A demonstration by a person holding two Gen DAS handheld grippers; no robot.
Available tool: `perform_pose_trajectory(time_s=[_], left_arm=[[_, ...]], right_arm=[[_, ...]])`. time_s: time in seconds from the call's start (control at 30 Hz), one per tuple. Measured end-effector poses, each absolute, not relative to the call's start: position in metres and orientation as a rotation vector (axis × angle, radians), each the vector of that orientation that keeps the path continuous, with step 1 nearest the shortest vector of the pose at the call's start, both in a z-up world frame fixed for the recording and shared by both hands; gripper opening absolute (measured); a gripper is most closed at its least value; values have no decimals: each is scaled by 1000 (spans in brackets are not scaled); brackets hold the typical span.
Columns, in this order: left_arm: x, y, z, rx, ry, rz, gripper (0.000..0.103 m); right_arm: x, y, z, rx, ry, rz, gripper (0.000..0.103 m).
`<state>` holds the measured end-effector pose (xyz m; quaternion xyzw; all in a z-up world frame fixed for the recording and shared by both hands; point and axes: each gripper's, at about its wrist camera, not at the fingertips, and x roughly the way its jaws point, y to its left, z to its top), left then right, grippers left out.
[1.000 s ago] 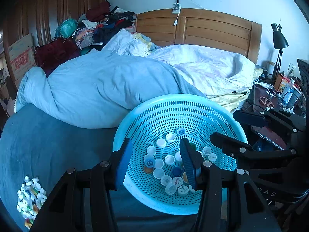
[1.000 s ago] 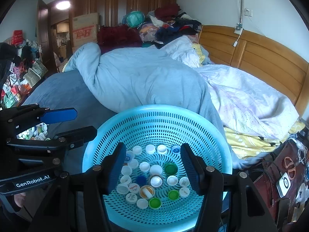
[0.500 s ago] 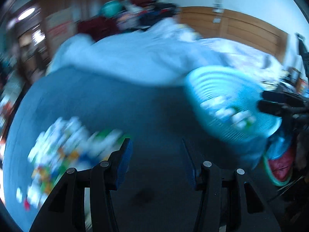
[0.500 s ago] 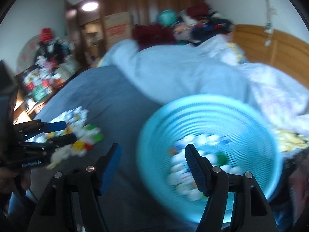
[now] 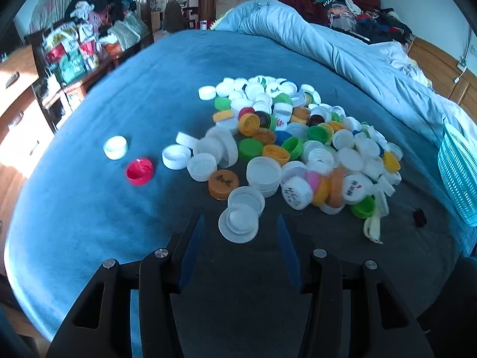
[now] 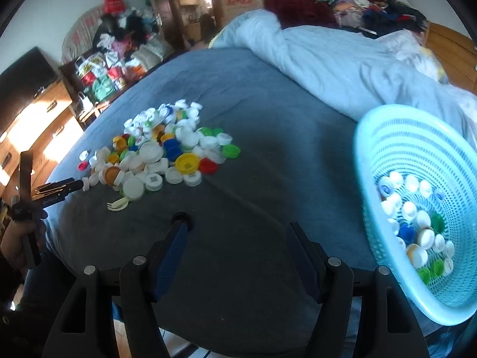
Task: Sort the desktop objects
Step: 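Move both open grippers back toward the cap pile, then grasp a white cap with the left gripper while the right gripper grasps a black cap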
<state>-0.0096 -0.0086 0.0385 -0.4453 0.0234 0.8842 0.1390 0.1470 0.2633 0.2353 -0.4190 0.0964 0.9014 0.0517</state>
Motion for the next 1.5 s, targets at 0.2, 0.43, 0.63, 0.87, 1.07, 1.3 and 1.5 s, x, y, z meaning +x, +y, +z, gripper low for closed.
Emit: perform_pose_trajectory(time_s=[0.2,0.43,0.63,0.87,1.07,1.3,1.5], left_arm=[[-16,-19,24,-1303,72,2520,25],[-6,-36,46,-1242,-30,2537,25],[-9,-35,66,-1191,-63,2531,25],[-6,-26,73,-1171,-66,2511,25],[-1,-20,83,-1145,-67,2511,25],[7,-7,115,-1072,-23,2543,25],[7,10,139,-1061,31,2573,25]], right_arm=[[128,242,231,-1299,262,2772,72],[100,228,190,-1409,294,2780,70],[70,214,153,-1504,294,2756,70],[57,201,135,-1525,242,2726,57],[67,197,146,-1484,276,2732,32],[67,185,205,-1313,184,2807,32],[64,179,271,-1145,124,2879,32]])
